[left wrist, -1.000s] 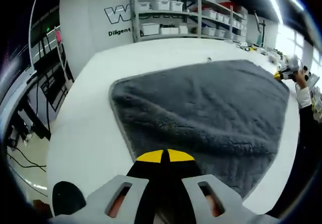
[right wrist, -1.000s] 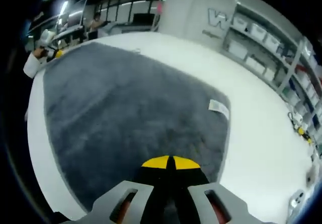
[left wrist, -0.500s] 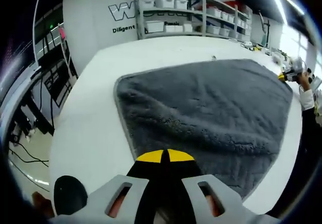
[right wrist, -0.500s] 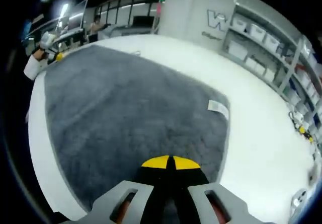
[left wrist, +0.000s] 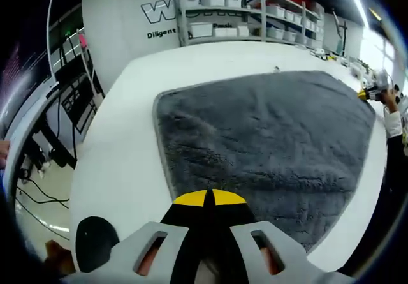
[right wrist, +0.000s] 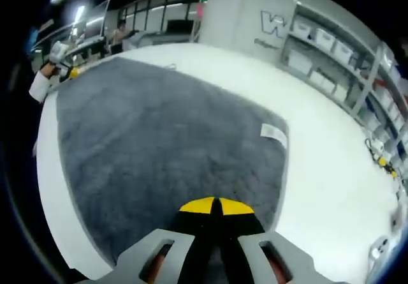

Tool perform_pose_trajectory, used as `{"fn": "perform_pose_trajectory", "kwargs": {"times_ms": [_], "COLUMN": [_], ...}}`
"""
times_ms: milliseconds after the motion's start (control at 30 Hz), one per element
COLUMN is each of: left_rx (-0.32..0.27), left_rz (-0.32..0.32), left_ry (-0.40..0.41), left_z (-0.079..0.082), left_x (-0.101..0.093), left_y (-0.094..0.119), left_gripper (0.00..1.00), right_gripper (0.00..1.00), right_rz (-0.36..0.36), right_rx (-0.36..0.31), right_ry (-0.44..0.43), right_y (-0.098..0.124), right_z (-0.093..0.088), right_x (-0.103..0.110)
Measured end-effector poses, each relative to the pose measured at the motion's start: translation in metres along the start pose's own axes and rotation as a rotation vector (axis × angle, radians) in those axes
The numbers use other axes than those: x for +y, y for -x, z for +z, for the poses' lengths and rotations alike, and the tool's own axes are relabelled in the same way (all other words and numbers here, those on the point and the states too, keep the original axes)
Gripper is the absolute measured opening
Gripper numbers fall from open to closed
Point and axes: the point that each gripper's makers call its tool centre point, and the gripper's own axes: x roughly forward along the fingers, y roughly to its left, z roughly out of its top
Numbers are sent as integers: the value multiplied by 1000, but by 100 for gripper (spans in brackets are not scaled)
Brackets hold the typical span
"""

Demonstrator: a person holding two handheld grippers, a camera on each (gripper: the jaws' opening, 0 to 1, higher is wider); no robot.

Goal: Open the folded towel by lifting each exposed corner and separating the folded layers until the towel lies flat within the target outline without major curled edges

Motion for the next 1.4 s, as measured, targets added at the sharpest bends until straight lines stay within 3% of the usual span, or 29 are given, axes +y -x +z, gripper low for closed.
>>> {"fn": "perform_pose_trajectory", "kwargs": {"times_ms": [467,633,733,1067,1267,1400], "left_rx": [3,-32,-39,16,79,83], "left_rz": [1,-76,-89,-132,-129,-142], "left_ry": [3,18,15,-21,-75,-88], "left_z": [-5,1,5,1,-9,-10], "left_x": [-4,-19,-17,-11,-11,-14], "left_y": [5,14,15,15,17,19], "left_gripper": [1,1,1,1,1,1], "right_gripper": [0,0,0,0,0,0], "right_rz": [-31,19,43,84,153,155], "right_rx": [15,-25,-51,-41,30,42], "right_ry": [25,46,61,105,110,108], "right_y": [4,12,15,23,24,25], "right_z": [-5,2,7,5,-13,-16], "right_x": [-9,0,5,16,25,23]}}
